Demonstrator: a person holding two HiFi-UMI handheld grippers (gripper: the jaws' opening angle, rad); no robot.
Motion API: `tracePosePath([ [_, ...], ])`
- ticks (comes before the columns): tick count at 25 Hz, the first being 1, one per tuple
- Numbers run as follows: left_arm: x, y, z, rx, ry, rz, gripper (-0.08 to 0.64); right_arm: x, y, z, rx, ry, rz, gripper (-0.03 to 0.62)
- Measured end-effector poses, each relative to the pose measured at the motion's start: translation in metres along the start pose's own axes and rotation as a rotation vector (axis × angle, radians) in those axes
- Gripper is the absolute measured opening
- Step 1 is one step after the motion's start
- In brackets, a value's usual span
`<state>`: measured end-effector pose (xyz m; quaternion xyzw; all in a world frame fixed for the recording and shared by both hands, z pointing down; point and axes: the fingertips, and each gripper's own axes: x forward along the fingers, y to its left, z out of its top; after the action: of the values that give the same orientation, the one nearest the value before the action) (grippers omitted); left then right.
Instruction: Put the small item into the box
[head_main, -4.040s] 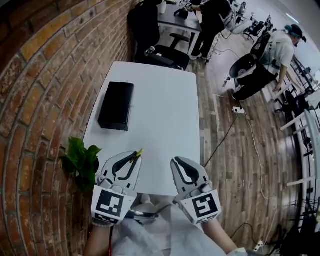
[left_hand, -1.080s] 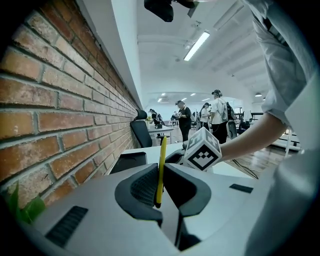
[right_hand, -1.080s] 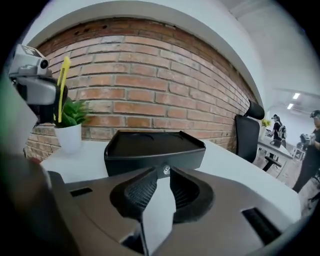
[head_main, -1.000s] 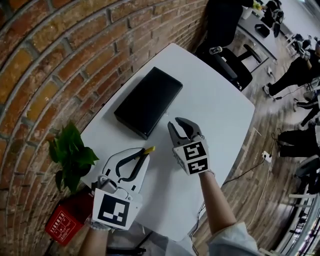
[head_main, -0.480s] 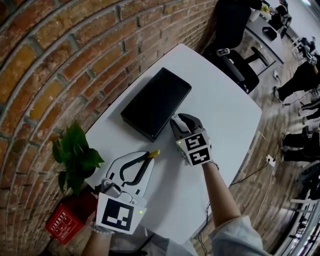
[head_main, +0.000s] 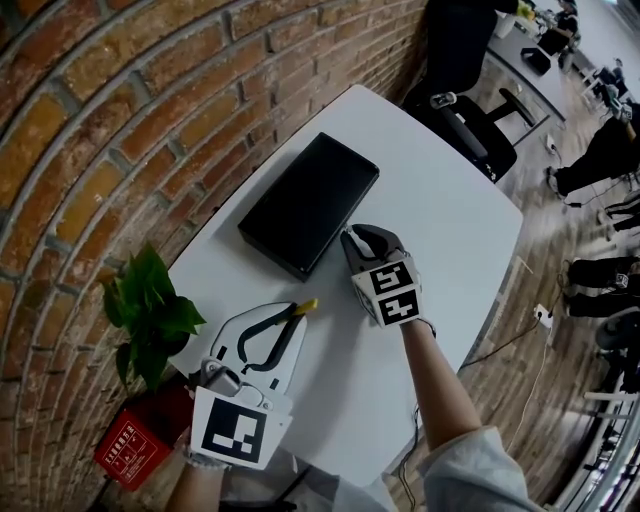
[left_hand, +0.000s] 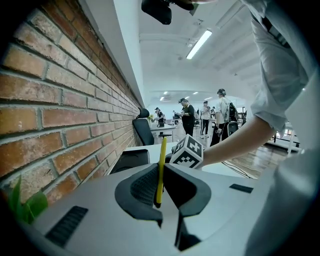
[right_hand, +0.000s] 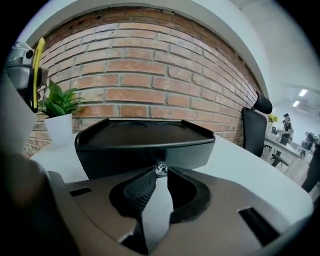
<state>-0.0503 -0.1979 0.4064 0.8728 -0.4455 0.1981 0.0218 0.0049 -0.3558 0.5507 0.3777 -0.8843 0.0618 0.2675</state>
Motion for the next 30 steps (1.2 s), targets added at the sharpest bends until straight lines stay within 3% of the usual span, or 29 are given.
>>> tracePosePath([
  [30, 0.025, -0.032, 0.011, 0.013, -0.023, -0.088, 0.044, -0.083, -0.034, -0.064, 0.067, 0.071, -0.121, 0.087],
])
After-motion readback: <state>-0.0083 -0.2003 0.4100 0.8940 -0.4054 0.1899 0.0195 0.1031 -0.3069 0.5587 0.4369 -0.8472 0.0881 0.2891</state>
